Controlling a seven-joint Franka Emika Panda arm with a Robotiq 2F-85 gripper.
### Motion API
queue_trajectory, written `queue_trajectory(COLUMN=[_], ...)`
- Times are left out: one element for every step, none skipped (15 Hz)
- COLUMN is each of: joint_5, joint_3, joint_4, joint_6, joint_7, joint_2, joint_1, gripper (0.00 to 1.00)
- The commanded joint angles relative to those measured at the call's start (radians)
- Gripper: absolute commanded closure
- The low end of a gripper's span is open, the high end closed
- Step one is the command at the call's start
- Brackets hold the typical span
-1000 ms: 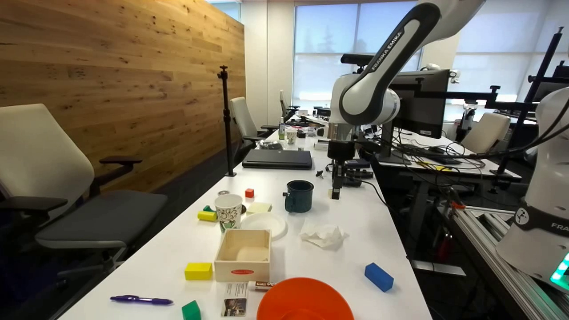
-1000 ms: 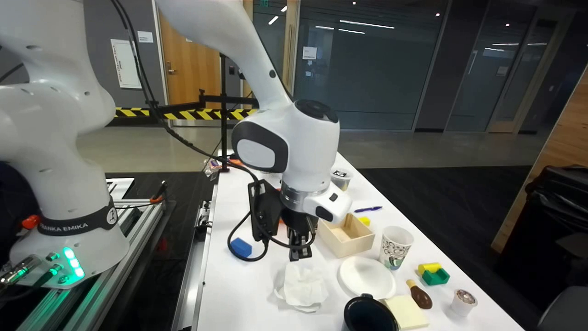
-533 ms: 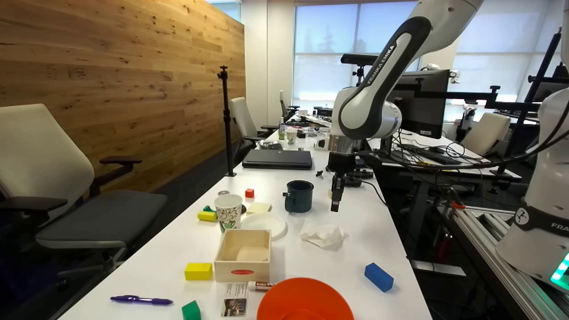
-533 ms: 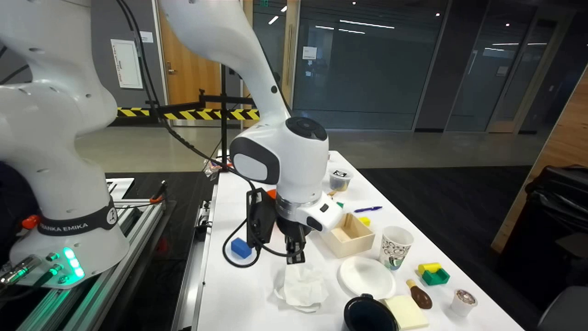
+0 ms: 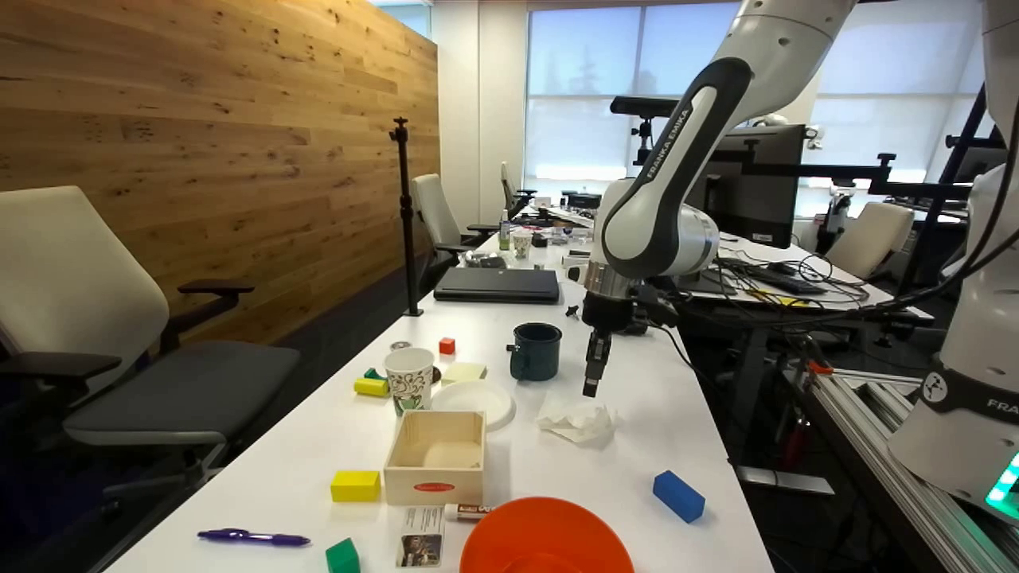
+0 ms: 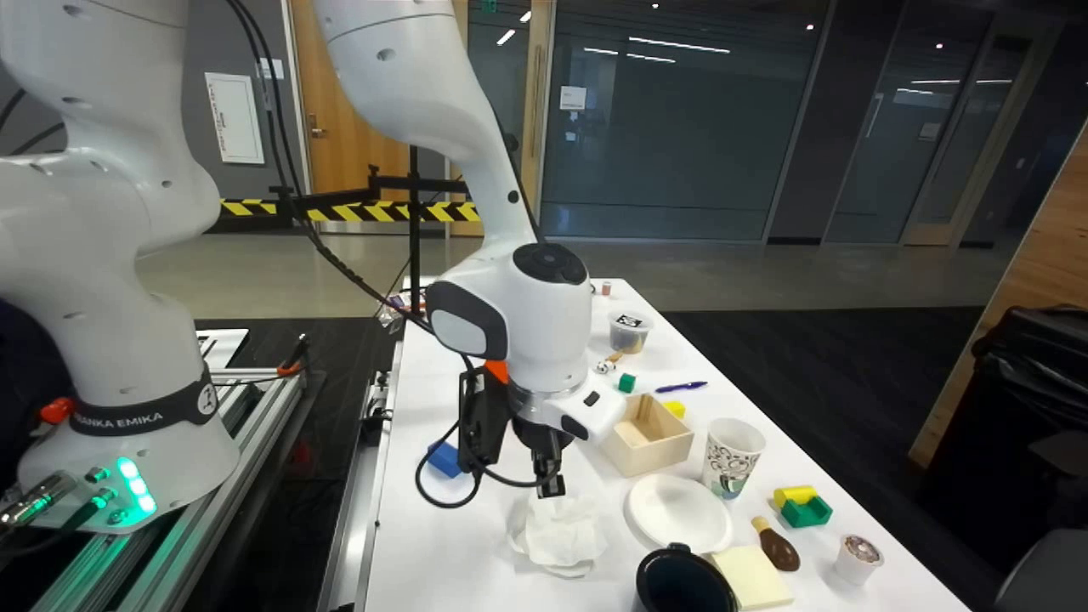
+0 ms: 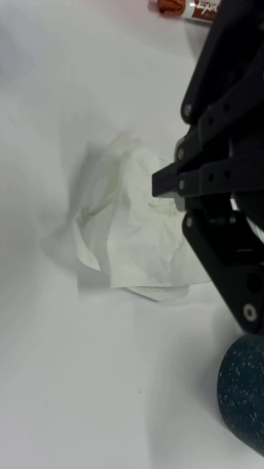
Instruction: Move the piece of tissue
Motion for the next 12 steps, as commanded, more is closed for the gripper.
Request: queue_trajectory(joint_5=[0.042, 0.042, 0.039, 0.036, 0.029, 0.023, 0.019, 0.018, 0.015, 0.014, 0.012, 0.009], joint_3=[0.045, 0.057, 0.067, 0.078, 0.084, 0.090, 0.096, 0.106, 0.111, 0.119, 0.125, 0.126], joint_4=[0.020, 0.023, 0.024, 0.028, 0.031, 0.038, 0.046, 0.054, 0.061, 0.067, 0.073, 0.076], joint_6=[0.072, 0.087, 0.099, 0.113, 0.126, 0.136, 0.146, 0.155, 0.164, 0.170, 0.175, 0.177], joint_7=[-0.050, -0.052, -0.053, -0.056, -0.053, -0.056, -0.060, -0.066, -0.070, -0.074, -0.076, -0.074], joint_2=[0.061, 0.073, 0.083, 0.095, 0.106, 0.118, 0.130, 0.141, 0.152, 0.161, 0.169, 0.176], joint_1=[-0.037, -0.045, -0.054, -0.063, -0.069, -0.078, -0.086, -0.097, -0.106, -0.115, -0.123, -0.125], gripper=[1.00, 1.00, 1.00, 1.00, 1.00, 1.00, 1.00, 1.00, 1.00, 1.00, 1.00, 1.00])
